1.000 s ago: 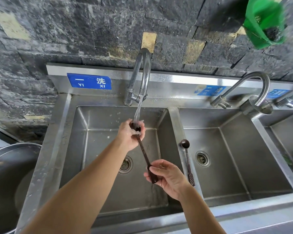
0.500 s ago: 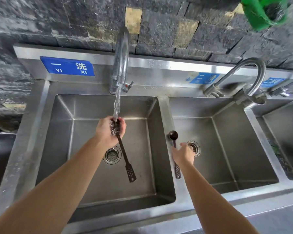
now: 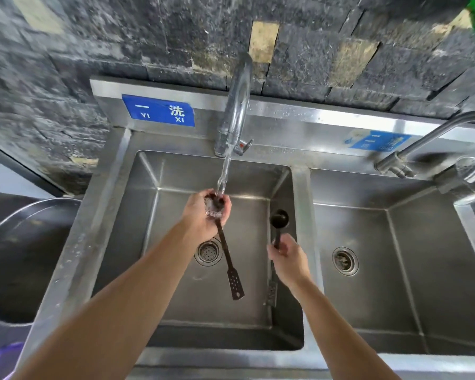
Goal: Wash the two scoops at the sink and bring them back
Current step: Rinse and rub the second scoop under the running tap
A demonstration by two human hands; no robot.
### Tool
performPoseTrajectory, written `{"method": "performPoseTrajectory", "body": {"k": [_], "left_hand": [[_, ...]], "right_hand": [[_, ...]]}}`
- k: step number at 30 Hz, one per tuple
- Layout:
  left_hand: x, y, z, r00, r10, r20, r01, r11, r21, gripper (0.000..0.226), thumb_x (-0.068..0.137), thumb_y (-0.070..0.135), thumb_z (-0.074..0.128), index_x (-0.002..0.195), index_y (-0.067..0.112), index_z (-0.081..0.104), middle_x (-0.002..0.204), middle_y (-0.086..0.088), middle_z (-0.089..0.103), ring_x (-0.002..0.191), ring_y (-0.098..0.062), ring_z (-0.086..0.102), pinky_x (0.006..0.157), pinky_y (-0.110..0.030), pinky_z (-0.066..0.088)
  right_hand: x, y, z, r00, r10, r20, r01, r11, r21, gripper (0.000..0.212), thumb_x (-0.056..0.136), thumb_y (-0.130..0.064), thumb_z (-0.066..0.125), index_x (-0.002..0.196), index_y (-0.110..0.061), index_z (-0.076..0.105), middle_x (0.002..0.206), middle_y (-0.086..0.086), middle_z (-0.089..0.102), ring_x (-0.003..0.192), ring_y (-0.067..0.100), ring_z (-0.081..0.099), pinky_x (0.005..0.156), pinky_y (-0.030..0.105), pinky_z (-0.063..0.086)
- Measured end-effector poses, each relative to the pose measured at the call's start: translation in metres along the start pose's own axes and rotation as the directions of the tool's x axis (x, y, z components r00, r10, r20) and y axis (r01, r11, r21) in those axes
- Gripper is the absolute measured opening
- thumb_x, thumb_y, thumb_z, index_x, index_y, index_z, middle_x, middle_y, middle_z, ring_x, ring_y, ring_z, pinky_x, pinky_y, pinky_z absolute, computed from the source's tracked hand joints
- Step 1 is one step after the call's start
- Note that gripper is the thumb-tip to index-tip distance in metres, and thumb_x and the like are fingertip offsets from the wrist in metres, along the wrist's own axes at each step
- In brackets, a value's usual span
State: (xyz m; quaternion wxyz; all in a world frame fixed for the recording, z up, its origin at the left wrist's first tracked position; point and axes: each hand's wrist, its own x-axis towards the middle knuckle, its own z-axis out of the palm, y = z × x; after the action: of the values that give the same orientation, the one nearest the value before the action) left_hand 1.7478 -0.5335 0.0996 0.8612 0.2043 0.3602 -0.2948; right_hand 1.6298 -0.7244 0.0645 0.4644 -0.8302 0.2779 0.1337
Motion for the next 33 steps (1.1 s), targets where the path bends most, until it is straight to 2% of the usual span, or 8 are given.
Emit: {"method": "performPoseTrajectory", "body": {"k": [3,10,14,19,22,27,30,33], "left_hand": [[0.004,0.005,-0.002,0.989,0.123,-0.081,-0.109,0.982,0.155,0.029,0.100,0.026,0.042,0.081,0.006,0.050,0.062,-0.009,0.056,0.044,-0.016,0.053,0.042,-0.025,0.046],[0.008,0.009,0.003,0.998,0.043,0.035,-0.047,0.994,0.102,0.059,0.095,0.052,0.050,0.087,-0.006,0.059,0.067,-0.017,0.067,0.060,-0.026,0.065,0.053,-0.029,0.059],[0.001,0.013,0.008,0.973,0.023,0.229,-0.074,0.974,0.216,0.040,0.079,0.036,0.074,0.090,0.001,0.059,0.082,-0.012,0.060,0.061,-0.015,0.060,0.052,-0.021,0.054],[0.004,0.016,0.002,0.938,0.092,0.333,-0.192,0.940,0.282,0.032,0.082,-0.016,0.057,0.111,-0.006,0.064,0.110,-0.027,0.070,0.103,-0.043,0.069,0.075,-0.034,0.061],[0.003,0.016,0.006,0.931,0.112,0.346,-0.265,0.861,0.435,0.040,0.091,-0.013,0.047,0.124,0.004,0.060,0.125,-0.022,0.066,0.109,-0.041,0.067,0.049,-0.028,0.058],[-0.007,0.021,0.007,0.863,0.007,0.505,-0.156,0.955,0.254,0.044,0.091,-0.003,0.046,0.133,0.005,0.055,0.139,-0.019,0.057,0.127,-0.033,0.057,0.100,-0.042,0.051],[-0.011,0.026,0.011,0.922,-0.088,0.377,-0.066,0.923,0.378,0.026,0.096,0.025,0.054,0.107,0.004,0.065,0.112,-0.008,0.068,0.092,-0.019,0.069,0.070,-0.025,0.060],[-0.005,0.018,0.015,0.991,-0.010,0.131,-0.047,0.904,0.424,0.030,0.101,0.025,0.048,0.082,0.005,0.060,0.078,-0.007,0.059,0.045,-0.011,0.054,0.039,-0.018,0.045]], "right_hand": [[-0.020,-0.054,0.030,0.965,-0.152,0.213,0.082,0.949,0.304,0.026,0.097,-0.038,0.051,0.074,-0.030,0.059,0.054,-0.005,0.055,0.046,0.009,0.047,0.051,0.020,0.045],[-0.007,-0.102,0.061,0.965,-0.167,0.204,0.176,0.984,-0.029,0.035,0.100,-0.042,0.045,0.105,-0.016,0.068,0.071,0.001,0.057,0.067,0.019,0.054,0.068,0.035,0.050],[-0.014,-0.109,0.057,0.904,0.038,0.425,-0.231,0.881,0.414,0.050,0.097,-0.055,0.047,0.105,-0.005,0.048,0.078,0.015,0.057,0.046,0.019,0.055,0.043,0.033,0.050],[-0.014,-0.107,0.042,0.728,-0.050,0.684,-0.420,0.756,0.502,0.065,0.095,-0.066,0.035,0.067,-0.012,0.058,0.051,0.008,0.050,0.041,0.021,0.045,0.046,0.027,0.041],[-0.010,-0.106,0.037,0.660,-0.119,0.742,-0.500,0.668,0.551,0.053,0.098,-0.058,0.040,0.083,-0.015,0.065,0.065,0.002,0.054,0.040,0.011,0.038,0.042,0.023,0.038],[-0.009,-0.110,0.047,0.715,-0.211,0.666,-0.455,0.583,0.673,0.043,0.098,-0.046,0.053,0.099,-0.006,0.070,0.075,0.001,0.058,0.059,0.015,0.053,0.054,0.028,0.049],[-0.009,-0.111,0.051,0.733,-0.195,0.651,-0.439,0.596,0.673,0.046,0.102,-0.043,0.044,0.100,-0.004,0.068,0.069,0.001,0.055,0.058,0.015,0.051,0.055,0.028,0.047],[-0.009,-0.110,0.049,0.729,-0.072,0.681,-0.442,0.710,0.548,0.051,0.104,-0.041,0.035,0.095,-0.001,0.064,0.069,0.009,0.062,0.059,0.023,0.059,0.060,0.036,0.053]]}}
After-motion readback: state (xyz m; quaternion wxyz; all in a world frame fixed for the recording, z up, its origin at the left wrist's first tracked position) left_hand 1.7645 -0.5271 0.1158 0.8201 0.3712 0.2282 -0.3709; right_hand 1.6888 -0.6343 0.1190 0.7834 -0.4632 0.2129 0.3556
